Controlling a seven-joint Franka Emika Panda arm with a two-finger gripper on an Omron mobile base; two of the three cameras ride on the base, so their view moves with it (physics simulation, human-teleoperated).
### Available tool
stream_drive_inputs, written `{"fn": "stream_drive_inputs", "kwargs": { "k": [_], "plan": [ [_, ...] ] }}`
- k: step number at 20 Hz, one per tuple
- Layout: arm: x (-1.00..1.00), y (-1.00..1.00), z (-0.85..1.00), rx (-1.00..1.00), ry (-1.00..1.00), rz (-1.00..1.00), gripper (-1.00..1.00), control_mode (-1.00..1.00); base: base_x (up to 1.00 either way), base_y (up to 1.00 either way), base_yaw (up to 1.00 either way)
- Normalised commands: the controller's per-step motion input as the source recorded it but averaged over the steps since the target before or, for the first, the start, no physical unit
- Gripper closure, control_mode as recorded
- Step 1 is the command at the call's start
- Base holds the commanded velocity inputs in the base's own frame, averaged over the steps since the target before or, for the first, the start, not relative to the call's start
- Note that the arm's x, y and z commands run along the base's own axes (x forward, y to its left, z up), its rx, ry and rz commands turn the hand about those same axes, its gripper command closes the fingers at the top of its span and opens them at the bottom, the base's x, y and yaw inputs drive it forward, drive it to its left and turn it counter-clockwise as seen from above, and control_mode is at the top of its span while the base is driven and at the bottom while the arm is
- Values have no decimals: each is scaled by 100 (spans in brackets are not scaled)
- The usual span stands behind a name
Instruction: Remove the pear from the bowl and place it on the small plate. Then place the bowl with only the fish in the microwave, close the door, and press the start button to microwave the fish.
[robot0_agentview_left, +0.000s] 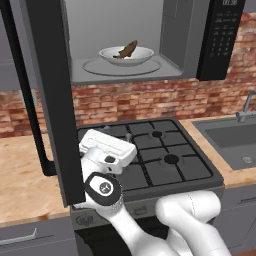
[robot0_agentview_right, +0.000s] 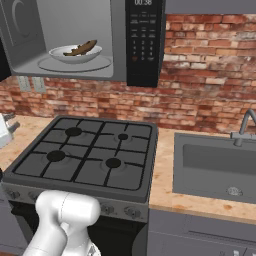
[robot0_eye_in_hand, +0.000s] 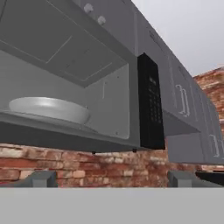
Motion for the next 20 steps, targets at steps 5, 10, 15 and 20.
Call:
{"fn": "stream_drive_inputs", "kwargs": {
  "k": [5, 10, 15, 20],
  "plan": [
    [-53, 61, 8, -8, -20, 1, -100, -100, 0, 0, 0],
    [-51, 56, 18, -6, -20, 1, -100, -100, 0, 0, 0],
    [-19, 86, 26, -9, -29, 4, -100, -100, 0, 0, 0],
    [-9, 62, 49, -6, -22, 1, -100, -100, 0, 0, 0]
  ]
}}
